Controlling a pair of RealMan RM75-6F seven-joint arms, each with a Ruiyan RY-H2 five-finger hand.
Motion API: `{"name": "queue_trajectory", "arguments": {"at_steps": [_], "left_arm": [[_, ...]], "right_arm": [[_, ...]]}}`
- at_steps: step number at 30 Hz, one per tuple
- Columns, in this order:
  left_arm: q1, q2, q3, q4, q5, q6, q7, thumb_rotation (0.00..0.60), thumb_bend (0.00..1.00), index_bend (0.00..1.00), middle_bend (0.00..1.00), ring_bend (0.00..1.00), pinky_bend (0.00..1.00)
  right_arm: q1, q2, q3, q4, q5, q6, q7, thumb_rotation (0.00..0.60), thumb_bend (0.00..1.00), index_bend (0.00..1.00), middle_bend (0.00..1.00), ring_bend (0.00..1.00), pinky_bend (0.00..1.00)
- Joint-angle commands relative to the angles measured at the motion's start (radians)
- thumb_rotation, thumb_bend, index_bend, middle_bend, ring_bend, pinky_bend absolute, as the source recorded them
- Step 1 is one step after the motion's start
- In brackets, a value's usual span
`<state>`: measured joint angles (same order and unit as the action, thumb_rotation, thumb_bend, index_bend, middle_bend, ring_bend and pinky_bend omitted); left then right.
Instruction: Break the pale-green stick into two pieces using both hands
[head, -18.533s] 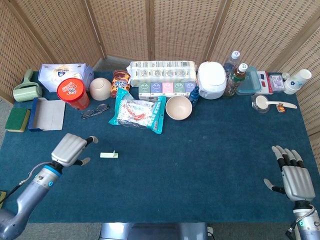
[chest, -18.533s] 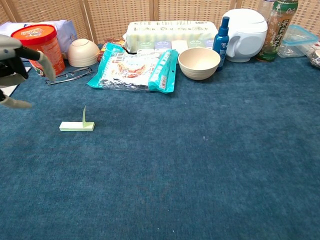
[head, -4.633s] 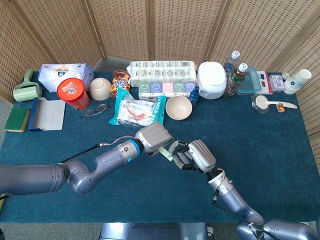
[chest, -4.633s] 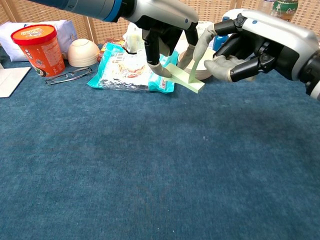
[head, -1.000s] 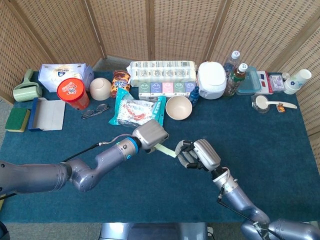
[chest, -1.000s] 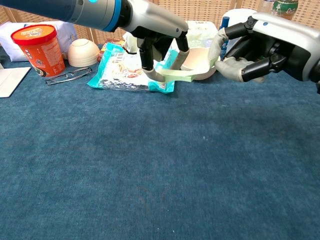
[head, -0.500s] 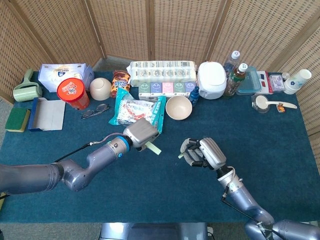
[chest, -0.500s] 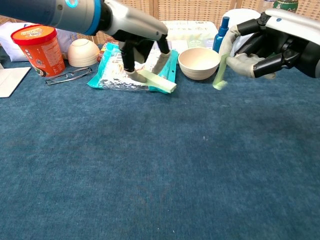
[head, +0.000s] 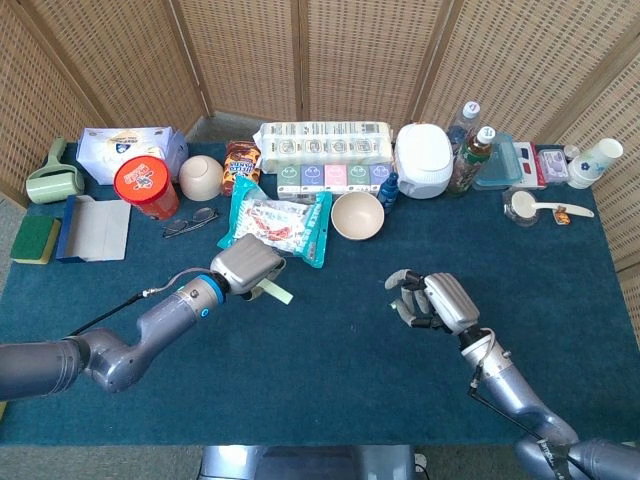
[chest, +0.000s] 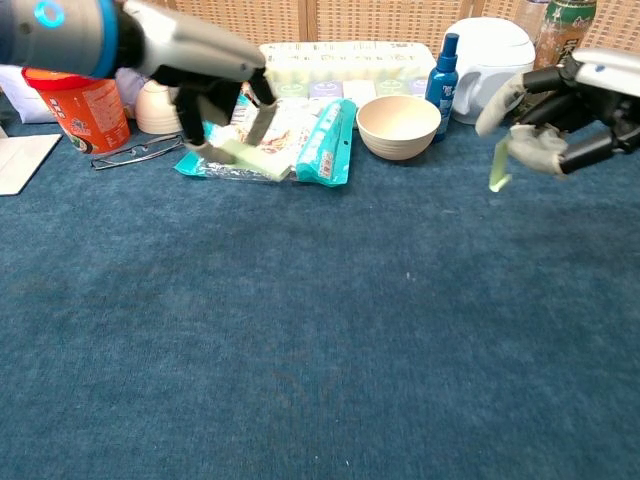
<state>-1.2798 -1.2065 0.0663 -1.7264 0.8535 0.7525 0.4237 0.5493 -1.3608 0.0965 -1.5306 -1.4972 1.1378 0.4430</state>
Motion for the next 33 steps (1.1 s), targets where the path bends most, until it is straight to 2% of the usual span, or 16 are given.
{"name": "queue_trajectory", "arguments": {"at_steps": [1,3,6,10,13,17,22,25,28,33], "left_arm": [[0.036,0.007,0.006,-0.003,0.032,0.023,-0.015,0.600,0.38,0.64,1.00,0.99,1.00],[0.060,0.002,0.008,0.005,0.051,0.034,-0.026,0.600,0.38,0.62,0.99,0.98,1.00],[0.079,-0.004,0.007,0.015,0.069,0.035,-0.030,0.600,0.38,0.60,0.98,0.97,1.00],[0.101,-0.011,0.000,0.022,0.089,0.036,-0.029,0.600,0.38,0.54,0.93,0.94,1.00],[0.111,-0.013,-0.009,0.022,0.101,0.038,-0.026,0.600,0.38,0.48,0.86,0.86,1.00],[0.122,-0.016,-0.018,0.019,0.104,0.038,-0.012,0.600,0.35,0.44,0.74,0.74,0.95],[0.128,-0.021,-0.022,0.008,0.084,0.038,0.020,0.592,0.32,0.36,0.56,0.54,0.76],[0.139,-0.016,-0.025,-0.005,0.078,0.050,0.032,0.571,0.31,0.30,0.48,0.46,0.68],[0.160,-0.003,-0.029,-0.024,0.087,0.077,0.030,0.541,0.30,0.26,0.43,0.42,0.64],[0.237,0.052,-0.023,-0.077,0.134,0.154,-0.009,0.521,0.30,0.26,0.41,0.40,0.64]], "right_arm": [[-0.006,0.009,-0.008,0.011,0.008,-0.012,0.001,0.600,0.49,0.13,0.54,0.57,0.44],[-0.008,0.014,-0.014,0.017,0.013,-0.022,0.001,0.600,0.49,0.06,0.47,0.50,0.37],[-0.010,0.020,-0.019,0.017,0.018,-0.034,-0.006,0.600,0.49,0.00,0.38,0.40,0.29],[-0.017,0.030,-0.020,0.011,0.022,-0.033,-0.014,0.600,0.49,0.00,0.26,0.26,0.21],[-0.028,0.037,-0.015,0.006,0.024,-0.015,-0.014,0.600,0.49,0.00,0.21,0.19,0.19],[-0.041,0.052,-0.012,-0.004,0.021,0.005,-0.016,0.600,0.49,0.00,0.20,0.17,0.18],[-0.054,0.059,-0.009,-0.011,0.019,0.022,-0.008,0.600,0.49,0.00,0.18,0.15,0.18],[-0.061,0.064,-0.006,-0.013,0.018,0.033,-0.012,0.600,0.49,0.00,0.17,0.14,0.17],[-0.067,0.073,-0.002,-0.020,0.019,0.044,-0.016,0.600,0.49,0.00,0.16,0.12,0.16],[-0.080,0.091,0.003,-0.027,0.033,0.050,-0.038,0.600,0.49,0.00,0.15,0.11,0.16]]}}
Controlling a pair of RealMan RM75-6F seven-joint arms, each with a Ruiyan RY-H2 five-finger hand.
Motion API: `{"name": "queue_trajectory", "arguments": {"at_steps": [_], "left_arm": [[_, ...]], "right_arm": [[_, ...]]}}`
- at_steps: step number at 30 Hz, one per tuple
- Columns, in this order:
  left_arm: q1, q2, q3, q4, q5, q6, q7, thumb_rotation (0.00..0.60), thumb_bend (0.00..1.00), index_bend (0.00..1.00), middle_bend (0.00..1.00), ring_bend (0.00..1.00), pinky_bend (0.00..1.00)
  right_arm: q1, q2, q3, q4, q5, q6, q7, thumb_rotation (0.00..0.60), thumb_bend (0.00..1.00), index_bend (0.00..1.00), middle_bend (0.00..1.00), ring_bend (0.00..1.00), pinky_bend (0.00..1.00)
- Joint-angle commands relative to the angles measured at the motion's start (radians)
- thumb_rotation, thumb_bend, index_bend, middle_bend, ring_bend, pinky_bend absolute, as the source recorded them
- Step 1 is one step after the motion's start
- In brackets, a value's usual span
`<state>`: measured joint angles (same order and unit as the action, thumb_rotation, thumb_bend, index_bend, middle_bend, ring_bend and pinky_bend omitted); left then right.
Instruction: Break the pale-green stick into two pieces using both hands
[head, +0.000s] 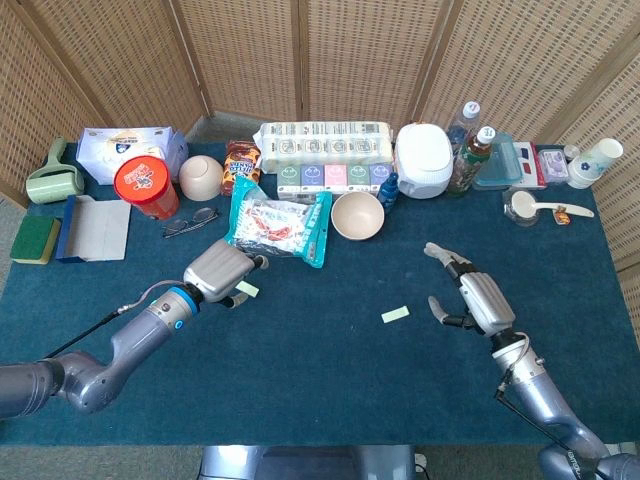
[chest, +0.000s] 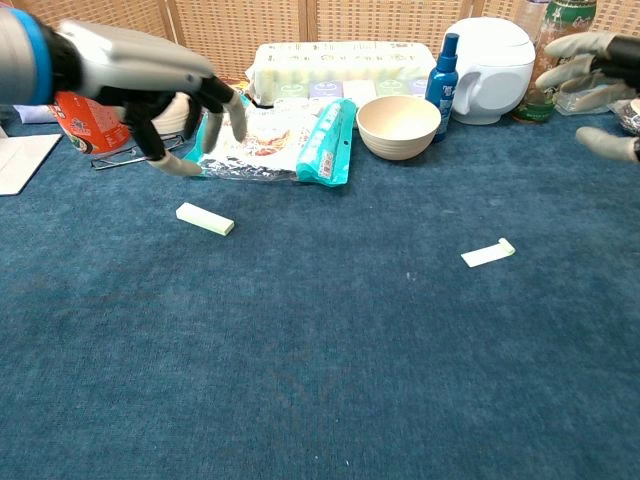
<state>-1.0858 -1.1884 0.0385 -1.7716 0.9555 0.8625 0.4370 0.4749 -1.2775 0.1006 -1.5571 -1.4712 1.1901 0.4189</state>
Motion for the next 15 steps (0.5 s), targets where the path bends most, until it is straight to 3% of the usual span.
{"name": "queue_trajectory", "arguments": {"at_steps": [1,8,15], "left_arm": [[0.061,0.046,0.007,-0.042,0.046,0.065,-0.028,0.522,0.30,0.26,0.41,0.40,0.64],[0.257,0.122,0.041,-0.124,0.192,0.294,-0.131,0.526,0.30,0.26,0.41,0.40,0.61],[0.462,0.164,0.124,-0.128,0.303,0.448,-0.212,0.529,0.30,0.26,0.41,0.41,0.59]], "right_arm": [[-0.008,0.009,-0.001,0.001,0.012,-0.003,-0.020,0.600,0.49,0.00,0.15,0.11,0.16],[-0.033,0.012,0.006,0.015,0.046,0.008,-0.044,0.600,0.49,0.00,0.15,0.10,0.16],[-0.059,0.035,0.010,0.014,0.096,0.009,-0.128,0.600,0.49,0.00,0.13,0.06,0.13]]}}
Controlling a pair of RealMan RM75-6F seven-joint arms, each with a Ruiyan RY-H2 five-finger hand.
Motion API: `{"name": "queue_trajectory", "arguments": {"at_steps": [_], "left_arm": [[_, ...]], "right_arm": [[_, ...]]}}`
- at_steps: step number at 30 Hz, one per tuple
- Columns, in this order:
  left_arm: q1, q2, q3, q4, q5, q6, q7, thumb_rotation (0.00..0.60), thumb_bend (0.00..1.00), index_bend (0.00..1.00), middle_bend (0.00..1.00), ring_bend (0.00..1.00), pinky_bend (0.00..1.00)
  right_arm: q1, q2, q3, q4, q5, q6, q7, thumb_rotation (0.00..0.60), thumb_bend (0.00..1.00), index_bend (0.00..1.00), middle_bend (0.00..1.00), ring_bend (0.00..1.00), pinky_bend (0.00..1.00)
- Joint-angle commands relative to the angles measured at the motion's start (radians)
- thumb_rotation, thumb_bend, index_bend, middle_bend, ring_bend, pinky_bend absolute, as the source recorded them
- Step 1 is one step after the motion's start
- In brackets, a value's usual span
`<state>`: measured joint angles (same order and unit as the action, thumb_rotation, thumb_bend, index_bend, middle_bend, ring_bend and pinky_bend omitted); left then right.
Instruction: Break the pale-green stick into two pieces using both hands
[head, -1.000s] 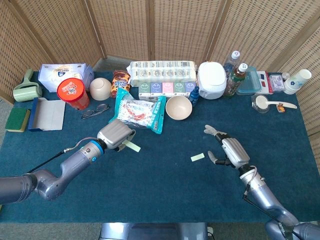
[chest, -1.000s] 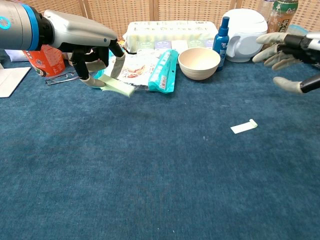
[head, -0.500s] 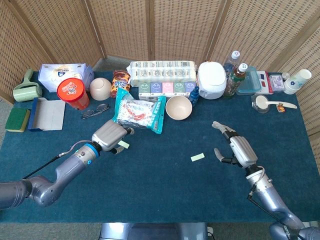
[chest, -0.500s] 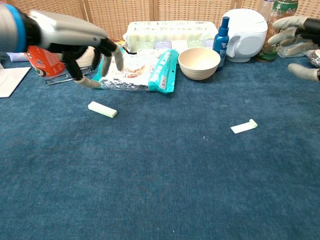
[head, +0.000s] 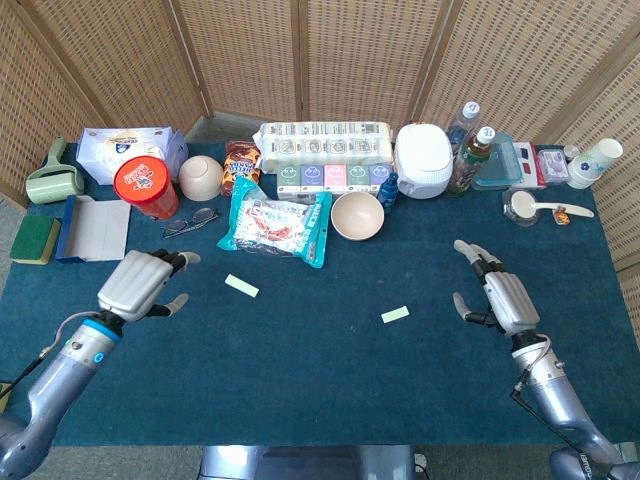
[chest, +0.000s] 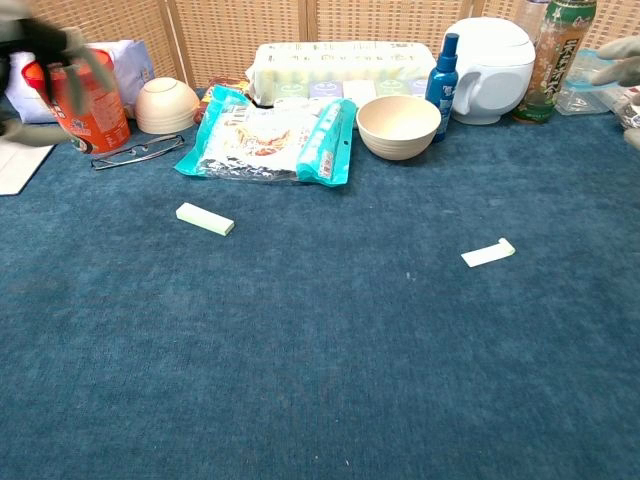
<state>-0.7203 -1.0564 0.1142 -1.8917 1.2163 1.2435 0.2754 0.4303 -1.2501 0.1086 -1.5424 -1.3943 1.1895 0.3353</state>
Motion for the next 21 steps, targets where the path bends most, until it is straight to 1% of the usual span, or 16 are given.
{"name": "queue_trajectory", "arguments": {"at_steps": [1,6,8,12,16,21], "left_arm": [[0.119,0.035,0.054,-0.003,0.048,0.083,-0.060,0.530,0.30,0.26,0.41,0.41,0.59],[0.229,0.037,0.065,0.032,0.069,0.166,-0.102,0.528,0.30,0.25,0.41,0.40,0.59],[0.289,0.028,0.071,0.051,0.084,0.218,-0.129,0.529,0.30,0.25,0.41,0.41,0.59],[0.376,0.011,0.078,0.086,0.122,0.290,-0.171,0.533,0.30,0.25,0.41,0.40,0.59],[0.451,-0.017,0.066,0.119,0.161,0.368,-0.207,0.536,0.30,0.25,0.41,0.41,0.59],[0.517,-0.031,0.064,0.137,0.235,0.433,-0.212,0.541,0.30,0.25,0.41,0.41,0.59]], "right_arm": [[-0.020,0.008,0.004,-0.004,0.025,0.019,-0.064,0.600,0.49,0.00,0.13,0.06,0.12],[-0.054,0.011,0.015,-0.032,0.060,0.079,-0.201,0.600,0.49,0.00,0.13,0.05,0.11],[-0.075,0.012,0.017,-0.048,0.080,0.114,-0.275,0.600,0.49,0.00,0.13,0.05,0.11],[-0.107,0.014,0.015,-0.084,0.104,0.159,-0.370,0.600,0.49,0.00,0.13,0.05,0.11],[-0.139,0.017,0.010,-0.116,0.114,0.204,-0.435,0.600,0.49,0.00,0.13,0.05,0.11],[-0.181,0.020,0.002,-0.148,0.115,0.249,-0.464,0.600,0.49,0.00,0.13,0.05,0.11]]}}
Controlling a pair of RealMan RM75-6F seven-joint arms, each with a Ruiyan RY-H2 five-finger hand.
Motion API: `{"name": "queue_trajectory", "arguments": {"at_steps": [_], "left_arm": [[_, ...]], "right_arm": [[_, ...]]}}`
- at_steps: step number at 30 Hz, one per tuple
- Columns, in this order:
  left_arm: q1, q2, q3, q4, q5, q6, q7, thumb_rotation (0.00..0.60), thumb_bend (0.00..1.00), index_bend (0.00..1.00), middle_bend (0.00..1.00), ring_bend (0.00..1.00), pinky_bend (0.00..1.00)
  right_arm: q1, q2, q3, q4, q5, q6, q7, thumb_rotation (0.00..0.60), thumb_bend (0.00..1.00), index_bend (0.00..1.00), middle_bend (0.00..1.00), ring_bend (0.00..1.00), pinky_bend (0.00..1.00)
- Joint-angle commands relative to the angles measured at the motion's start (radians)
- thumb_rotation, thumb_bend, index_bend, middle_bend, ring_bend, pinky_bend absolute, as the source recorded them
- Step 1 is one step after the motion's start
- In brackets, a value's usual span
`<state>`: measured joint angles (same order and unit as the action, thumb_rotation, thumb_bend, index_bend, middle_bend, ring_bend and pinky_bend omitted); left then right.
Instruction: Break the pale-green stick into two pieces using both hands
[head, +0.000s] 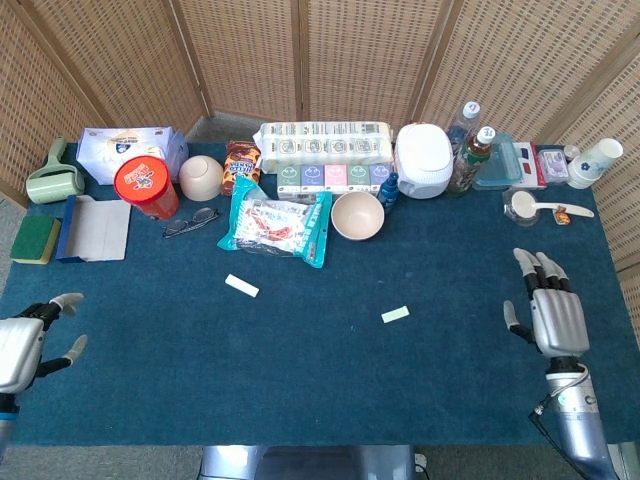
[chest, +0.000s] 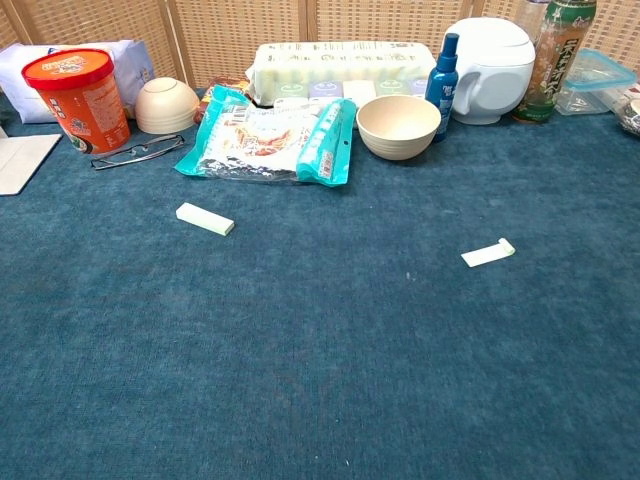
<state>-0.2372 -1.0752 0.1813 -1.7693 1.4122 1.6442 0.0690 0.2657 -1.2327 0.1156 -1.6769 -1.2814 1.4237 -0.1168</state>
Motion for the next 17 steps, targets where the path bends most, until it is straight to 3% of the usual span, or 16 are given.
{"name": "queue_trajectory", "arguments": {"at_steps": [1,17], "left_arm": [[0.043,-0.013,-0.006,0.014,0.046,0.040,-0.006,0.541,0.30,0.25,0.41,0.41,0.59],[0.080,-0.008,-0.080,-0.009,0.069,-0.015,0.005,0.548,0.29,0.25,0.41,0.41,0.58]], "right_arm": [[-0.021,0.003,-0.006,-0.016,0.001,0.018,-0.014,0.600,0.49,0.00,0.13,0.05,0.11],[-0.053,0.004,0.003,-0.005,-0.015,0.009,0.025,0.600,0.49,0.01,0.13,0.05,0.11]]}}
